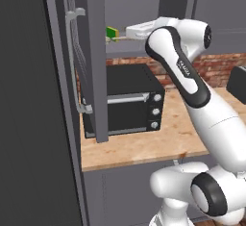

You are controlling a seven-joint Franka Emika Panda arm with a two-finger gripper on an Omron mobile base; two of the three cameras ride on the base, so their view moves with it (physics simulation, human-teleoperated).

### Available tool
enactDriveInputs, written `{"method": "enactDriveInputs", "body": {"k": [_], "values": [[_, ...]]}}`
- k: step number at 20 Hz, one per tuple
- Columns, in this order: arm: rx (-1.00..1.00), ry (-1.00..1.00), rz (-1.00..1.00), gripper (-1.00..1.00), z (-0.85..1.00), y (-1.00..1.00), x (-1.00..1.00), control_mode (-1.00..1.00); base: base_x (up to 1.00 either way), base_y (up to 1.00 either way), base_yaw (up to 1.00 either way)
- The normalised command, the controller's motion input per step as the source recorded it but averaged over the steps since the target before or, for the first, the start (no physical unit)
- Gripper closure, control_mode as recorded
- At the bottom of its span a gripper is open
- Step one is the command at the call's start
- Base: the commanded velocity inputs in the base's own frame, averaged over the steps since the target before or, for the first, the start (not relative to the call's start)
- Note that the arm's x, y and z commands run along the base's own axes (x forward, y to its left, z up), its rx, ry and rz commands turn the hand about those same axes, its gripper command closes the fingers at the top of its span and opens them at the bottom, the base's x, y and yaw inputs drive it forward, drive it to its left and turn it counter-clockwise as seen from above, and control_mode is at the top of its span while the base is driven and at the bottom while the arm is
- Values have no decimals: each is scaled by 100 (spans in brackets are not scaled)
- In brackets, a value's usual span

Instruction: Pick up the sponge and dish brush from the sink, and place them back in the cabinet, and close the cabinet door.

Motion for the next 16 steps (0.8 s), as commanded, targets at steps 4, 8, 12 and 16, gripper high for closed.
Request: {"method": "enactDriveInputs", "body": {"k": [4,8,12,16], "values": [[1,0,-3,-100,20,-9,-56,-100,0,0,0],[2,4,0,-100,20,-12,-54,-100,0,0,0],[8,10,0,-100,15,-17,-56,-100,0,0,0],[5,9,-2,-100,7,-20,-64,-100,0,0,0]]}}
